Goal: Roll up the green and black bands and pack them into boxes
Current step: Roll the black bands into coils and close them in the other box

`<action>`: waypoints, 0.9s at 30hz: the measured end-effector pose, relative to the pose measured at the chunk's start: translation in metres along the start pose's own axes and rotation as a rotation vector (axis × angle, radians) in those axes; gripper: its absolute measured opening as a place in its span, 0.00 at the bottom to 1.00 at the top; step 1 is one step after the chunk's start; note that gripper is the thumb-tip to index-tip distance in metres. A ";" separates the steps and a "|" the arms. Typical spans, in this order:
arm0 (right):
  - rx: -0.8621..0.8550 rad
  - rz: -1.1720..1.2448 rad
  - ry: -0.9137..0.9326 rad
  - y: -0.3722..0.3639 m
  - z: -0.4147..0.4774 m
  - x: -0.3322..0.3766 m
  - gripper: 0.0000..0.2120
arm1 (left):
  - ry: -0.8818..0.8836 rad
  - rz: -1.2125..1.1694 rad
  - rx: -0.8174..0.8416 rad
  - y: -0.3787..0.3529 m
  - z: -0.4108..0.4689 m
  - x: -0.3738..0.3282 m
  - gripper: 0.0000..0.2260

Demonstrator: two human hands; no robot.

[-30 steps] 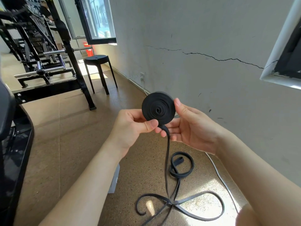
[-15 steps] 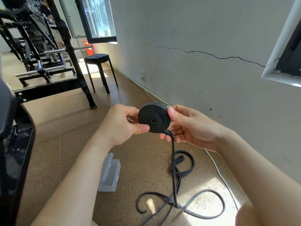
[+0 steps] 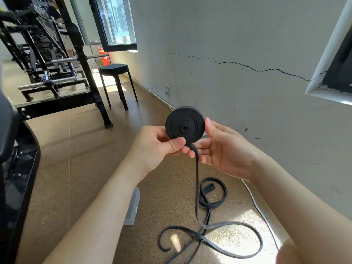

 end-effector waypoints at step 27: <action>-0.150 -0.518 0.177 -0.005 -0.003 0.010 0.20 | 0.022 0.398 0.055 0.027 0.004 0.008 0.14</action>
Point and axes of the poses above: each hand's wrist, its own z-axis towards the middle knuckle, its own y-axis out of the back of the hand, x = y × z, the point moved 3 cm from there along z, towards the middle knuckle, and after that the axes turned 6 degrees about z, right-handed, at the moved point
